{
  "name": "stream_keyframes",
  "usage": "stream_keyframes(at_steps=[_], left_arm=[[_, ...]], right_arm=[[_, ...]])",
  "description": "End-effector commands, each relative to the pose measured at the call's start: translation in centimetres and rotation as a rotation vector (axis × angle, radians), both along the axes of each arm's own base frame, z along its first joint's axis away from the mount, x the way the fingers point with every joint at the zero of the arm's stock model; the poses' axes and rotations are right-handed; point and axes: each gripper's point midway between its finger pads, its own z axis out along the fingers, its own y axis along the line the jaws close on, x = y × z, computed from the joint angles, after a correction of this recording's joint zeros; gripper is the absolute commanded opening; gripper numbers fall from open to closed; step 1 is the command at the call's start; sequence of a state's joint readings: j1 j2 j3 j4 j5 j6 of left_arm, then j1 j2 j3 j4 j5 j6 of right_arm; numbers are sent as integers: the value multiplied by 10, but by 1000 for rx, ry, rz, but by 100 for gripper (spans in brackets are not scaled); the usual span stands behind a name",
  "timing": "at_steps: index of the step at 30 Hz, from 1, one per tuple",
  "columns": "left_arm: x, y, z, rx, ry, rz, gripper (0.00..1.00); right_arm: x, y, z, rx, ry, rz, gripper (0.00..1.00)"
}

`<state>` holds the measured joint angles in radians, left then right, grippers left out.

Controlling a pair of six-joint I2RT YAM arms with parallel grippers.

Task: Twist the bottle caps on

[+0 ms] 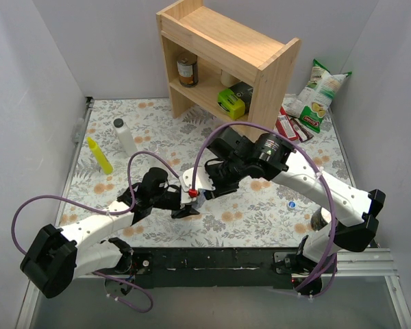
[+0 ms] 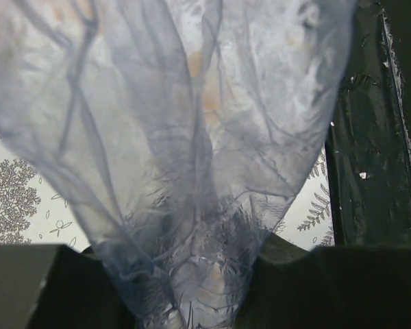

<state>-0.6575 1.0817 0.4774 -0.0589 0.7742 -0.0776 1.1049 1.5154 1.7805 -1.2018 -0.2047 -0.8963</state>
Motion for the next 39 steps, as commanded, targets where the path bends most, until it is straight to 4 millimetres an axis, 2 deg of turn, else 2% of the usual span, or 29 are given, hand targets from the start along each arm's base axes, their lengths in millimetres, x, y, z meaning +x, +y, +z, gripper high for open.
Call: stream_keyframes(at_steps=[1,7,12,17,18,27,35,37,39], left_arm=[[-5,-7,16,-58,-54,-45,0],[-7,-7,16,-58,-52,-47,0],[-5,-7,16,-54,-60,-37,0],[-3,-6,15,-54,-42,-10,0],[-1,-9,22,-81,-70,-14,0],[6,-15,34,-126,-73,13,0],[18,-20,49,-168,-115,59,0],[25,-20,56,-187,-150,90,0],[31,-21,65,-218,-192,121,0]], right_arm=[[-13,12,8,33,-4,64,33],[-21,19,7,39,15,90,34],[-25,12,0,-1,20,111,34],[-19,4,-5,-15,-16,87,34],[-19,1,-11,-29,-17,84,34],[-23,1,-19,5,22,23,34],[-27,-1,-33,9,176,-82,33],[-31,1,-34,19,284,-131,32],[-25,1,-37,21,375,-220,32]])
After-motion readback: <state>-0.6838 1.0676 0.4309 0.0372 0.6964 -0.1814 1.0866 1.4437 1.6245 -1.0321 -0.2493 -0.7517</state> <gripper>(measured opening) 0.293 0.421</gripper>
